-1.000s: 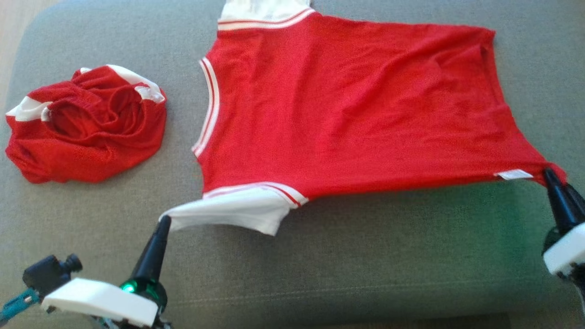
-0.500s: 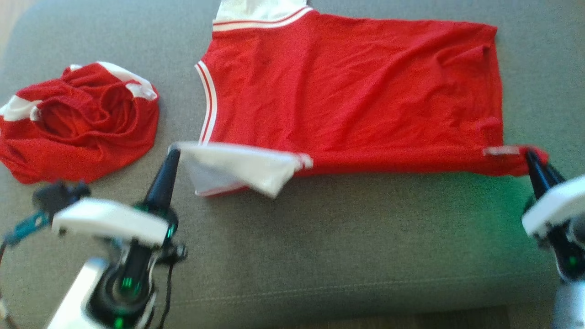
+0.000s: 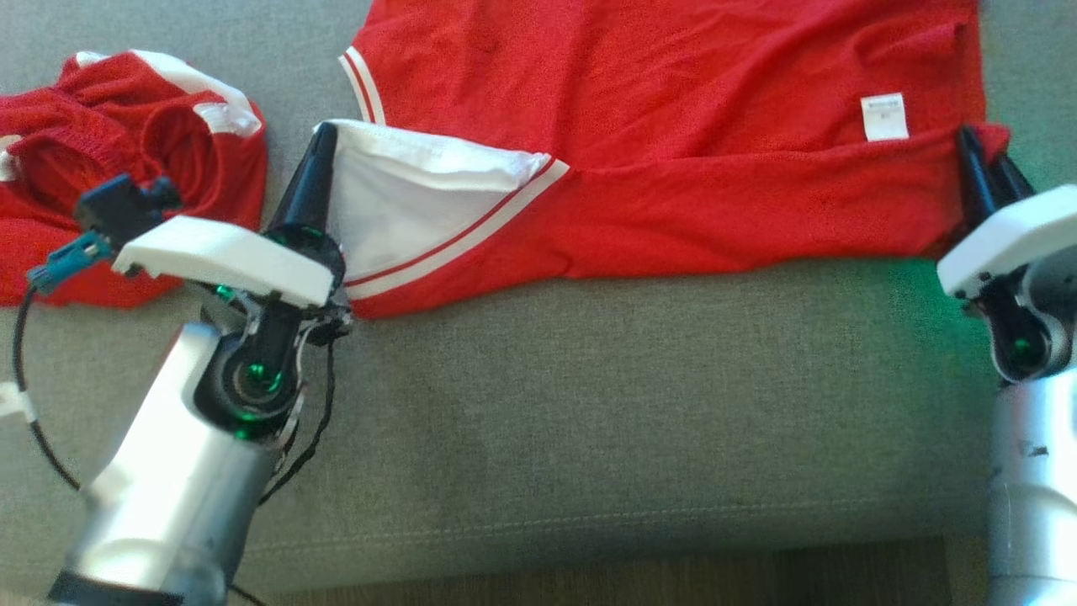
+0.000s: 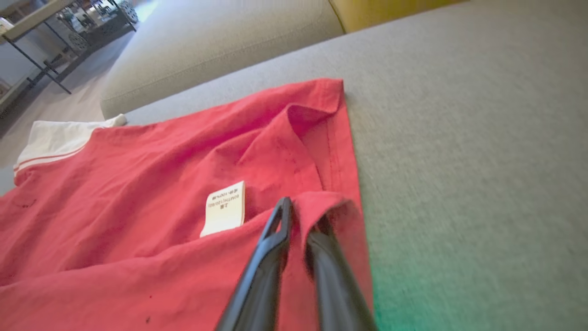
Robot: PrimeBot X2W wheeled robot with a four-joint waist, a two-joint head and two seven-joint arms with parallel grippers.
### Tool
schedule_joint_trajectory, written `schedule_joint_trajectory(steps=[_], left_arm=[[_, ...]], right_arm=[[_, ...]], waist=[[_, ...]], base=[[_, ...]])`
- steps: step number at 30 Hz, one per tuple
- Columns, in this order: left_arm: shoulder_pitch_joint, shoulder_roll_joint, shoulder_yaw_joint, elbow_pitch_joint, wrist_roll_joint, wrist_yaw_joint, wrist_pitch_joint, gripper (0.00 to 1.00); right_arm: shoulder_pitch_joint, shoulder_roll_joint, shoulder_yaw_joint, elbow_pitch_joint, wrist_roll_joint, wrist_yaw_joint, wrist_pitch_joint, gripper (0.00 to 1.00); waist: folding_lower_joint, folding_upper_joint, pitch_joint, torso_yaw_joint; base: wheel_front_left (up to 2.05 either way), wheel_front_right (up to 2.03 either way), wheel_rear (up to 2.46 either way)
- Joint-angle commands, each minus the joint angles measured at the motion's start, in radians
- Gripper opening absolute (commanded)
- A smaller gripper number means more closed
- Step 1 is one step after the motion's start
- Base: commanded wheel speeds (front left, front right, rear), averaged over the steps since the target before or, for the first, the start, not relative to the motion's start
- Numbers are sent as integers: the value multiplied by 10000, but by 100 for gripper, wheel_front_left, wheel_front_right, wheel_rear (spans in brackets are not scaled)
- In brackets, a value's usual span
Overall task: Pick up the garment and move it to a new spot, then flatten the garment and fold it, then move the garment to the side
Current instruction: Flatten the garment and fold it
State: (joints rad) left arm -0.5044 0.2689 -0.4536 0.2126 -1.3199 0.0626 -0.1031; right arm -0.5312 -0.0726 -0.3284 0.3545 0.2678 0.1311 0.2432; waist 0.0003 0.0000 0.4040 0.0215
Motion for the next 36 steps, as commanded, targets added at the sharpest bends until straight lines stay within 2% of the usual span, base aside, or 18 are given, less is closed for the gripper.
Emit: schedule_joint_trajectory(steps=[1, 2, 3, 8, 12, 13, 14, 15, 19, 23, 27, 31, 36], left_arm=[[-453, 252, 206, -5, 264, -203, -126, 38], [-557, 299, 90, 218, 503, -283, -210, 76], [-627, 312, -13, 420, 695, -341, -294, 100], [-563, 371, -373, 892, 1361, -502, -714, 100], [-84, 704, -709, 591, 2545, -225, -1270, 100], [-84, 704, -709, 591, 2545, -225, -1270, 100], [306, 801, -894, 280, 3255, 42, -1437, 100], [306, 801, -894, 280, 3255, 42, -1437, 100], [1184, 718, -1224, -253, 4055, 487, -1534, 100], [1767, 665, -1543, -326, 4375, 944, -1466, 100], [1820, 650, -1529, 317, 4493, 1273, -1391, 100], [1680, 383, -1380, 1085, 4230, 1305, -1315, 100], [1558, 23, -1481, 1592, 3942, 1116, -1056, 100]], right_arm=[[-305, -175, 364, -204, 177, -4, -284, 100], [-342, -246, 409, -71, 224, -4, -402, 100], [-358, -329, 515, 1, 239, -4, -536, 100], [21, -913, 1344, -256, 201, -4, -1176, 100], [718, -1306, 1536, -1075, -319, -4, -1650, 100], [718, -1306, 1536, -1075, -319, -4, -1650, 100], [1116, -1168, 1475, -1631, -500, -4, -1771, 100], [1116, -1168, 1475, -1631, -500, -4, -1771, 100], [1858, -629, 1707, -2716, -671, -4, -1659, 100], [2273, -299, 2128, -3592, -954, -4, -1412, 100], [2526, -18, 2413, -4276, -962, -4, -1071, 100], [2754, 116, 2077, -4313, -1239, -4, -735, 100], [2865, 215, 935, -3984, -1276, -4, -171, 100]], waist=[[-3, 0, 54, 14], [-3, 0, 63, 9], [-3, 0, 64, 4], [-3, 0, -49, -12], [-3, 0, -273, -15], [-3, 0, -273, -15], [-3, 0, -381, -14], [-3, 0, -381, -14], [-3, 0, -534, -52], [-3, 0, -588, -100], [-3, 0, -614, -152], [-3, 0, -655, -138], [-3, 0, -729, -99]], base=[[0, 0, 0], [0, 0, 0], [0, 0, 0], [0, 0, 0], [0, 0, 0], [0, 0, 0], [0, 0, 0], [0, 0, 0], [0, 0, 0], [0, 0, 0], [0, 0, 0], [0, 0, 0], [0, 0, 0]])
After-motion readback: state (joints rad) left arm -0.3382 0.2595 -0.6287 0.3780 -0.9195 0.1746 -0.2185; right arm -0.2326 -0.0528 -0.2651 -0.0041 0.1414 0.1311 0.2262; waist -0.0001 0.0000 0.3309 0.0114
